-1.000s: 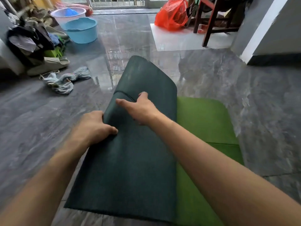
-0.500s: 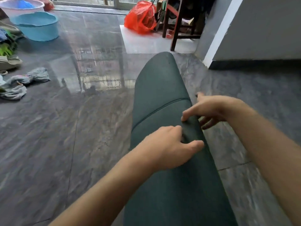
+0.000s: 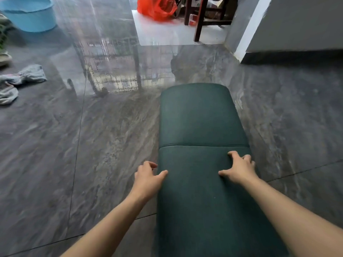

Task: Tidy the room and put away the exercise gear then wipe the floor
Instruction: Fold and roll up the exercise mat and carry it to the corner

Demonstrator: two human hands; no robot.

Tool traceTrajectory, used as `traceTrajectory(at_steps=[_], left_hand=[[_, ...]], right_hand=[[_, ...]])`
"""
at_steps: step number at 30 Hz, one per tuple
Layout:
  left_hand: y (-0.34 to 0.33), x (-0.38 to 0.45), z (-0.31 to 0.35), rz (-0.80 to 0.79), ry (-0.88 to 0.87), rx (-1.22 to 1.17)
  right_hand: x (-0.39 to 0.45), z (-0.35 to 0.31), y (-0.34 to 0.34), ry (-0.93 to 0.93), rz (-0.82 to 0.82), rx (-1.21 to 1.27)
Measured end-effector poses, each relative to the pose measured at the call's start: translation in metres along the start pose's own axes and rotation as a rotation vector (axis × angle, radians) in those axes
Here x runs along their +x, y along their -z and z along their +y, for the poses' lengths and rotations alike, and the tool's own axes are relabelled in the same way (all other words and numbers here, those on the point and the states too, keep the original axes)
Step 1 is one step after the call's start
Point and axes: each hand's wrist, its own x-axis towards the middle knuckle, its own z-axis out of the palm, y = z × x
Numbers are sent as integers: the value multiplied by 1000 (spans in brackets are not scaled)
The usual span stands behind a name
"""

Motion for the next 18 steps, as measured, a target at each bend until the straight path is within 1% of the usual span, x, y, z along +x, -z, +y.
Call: traceTrajectory(at_steps=[2,5,9,12,16,18], left_hand=[[-7,5,-11,-39,79,-92],[-17,14,-15,-27,129,-182],[-25,29,-4,-12,138,-254],[-29,38,6,11,164,-317],[-32,54,19,25,188,-362],[-33,63,27,27,217,-363]], right_hand=[[3,-3,-8,-13,-5,-32],[10,-2,-14,-8,-1,-61],[15,11,-16,29,70,-24],[15,24,-18,78,116,-48],[25,29,-10,106,115,-38],[30,30,-7,77,129,-13]])
